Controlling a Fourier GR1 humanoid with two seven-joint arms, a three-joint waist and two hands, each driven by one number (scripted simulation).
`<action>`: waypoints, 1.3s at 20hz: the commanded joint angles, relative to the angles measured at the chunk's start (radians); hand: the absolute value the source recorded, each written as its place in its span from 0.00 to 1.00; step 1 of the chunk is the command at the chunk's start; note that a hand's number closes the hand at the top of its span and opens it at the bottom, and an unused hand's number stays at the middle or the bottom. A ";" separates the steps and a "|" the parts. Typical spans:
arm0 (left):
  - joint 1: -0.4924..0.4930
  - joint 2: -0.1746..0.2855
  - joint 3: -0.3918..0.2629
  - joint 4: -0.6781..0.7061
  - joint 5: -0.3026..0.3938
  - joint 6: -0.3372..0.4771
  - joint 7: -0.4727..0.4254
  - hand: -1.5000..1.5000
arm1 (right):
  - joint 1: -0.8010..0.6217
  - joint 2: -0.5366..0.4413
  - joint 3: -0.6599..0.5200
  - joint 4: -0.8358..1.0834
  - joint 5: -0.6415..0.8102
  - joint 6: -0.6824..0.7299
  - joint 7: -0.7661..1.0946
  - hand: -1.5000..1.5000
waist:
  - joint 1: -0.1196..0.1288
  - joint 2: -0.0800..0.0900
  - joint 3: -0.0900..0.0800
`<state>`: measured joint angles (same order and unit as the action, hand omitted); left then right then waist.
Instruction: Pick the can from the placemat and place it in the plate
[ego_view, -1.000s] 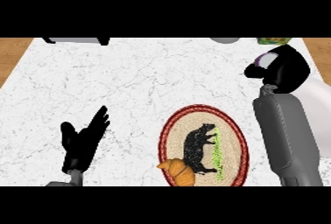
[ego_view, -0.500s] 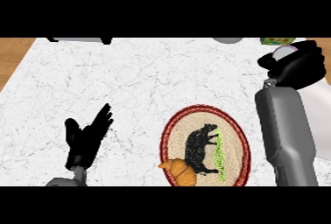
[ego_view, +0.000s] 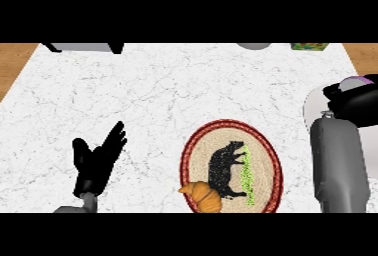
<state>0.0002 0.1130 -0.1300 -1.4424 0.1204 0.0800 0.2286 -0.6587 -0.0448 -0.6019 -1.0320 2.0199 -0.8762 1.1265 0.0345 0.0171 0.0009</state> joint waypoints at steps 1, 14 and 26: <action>0.028 -0.017 -0.012 0.016 -0.008 0.003 -0.023 0.50 | 0.038 0.007 -0.087 0.012 0.072 -0.180 0.182 1.00 | -0.009 -0.004 0.000; 0.055 0.013 0.023 -0.007 0.006 -0.021 -0.033 0.50 | 0.042 -0.193 -0.274 0.280 -0.274 -0.253 0.007 1.00 | -0.024 -0.017 0.001; 0.011 0.007 0.036 -0.003 0.013 -0.022 -0.011 0.50 | 0.030 -0.326 -0.199 0.494 -0.926 -0.267 -0.576 0.00 | -0.028 -0.014 0.007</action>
<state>0.0216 0.1118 -0.1085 -1.4344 0.1182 0.0664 0.2052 -0.6422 -0.3486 -0.8239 -0.5121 1.2772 -1.1432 0.7434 0.0142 0.0065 0.0069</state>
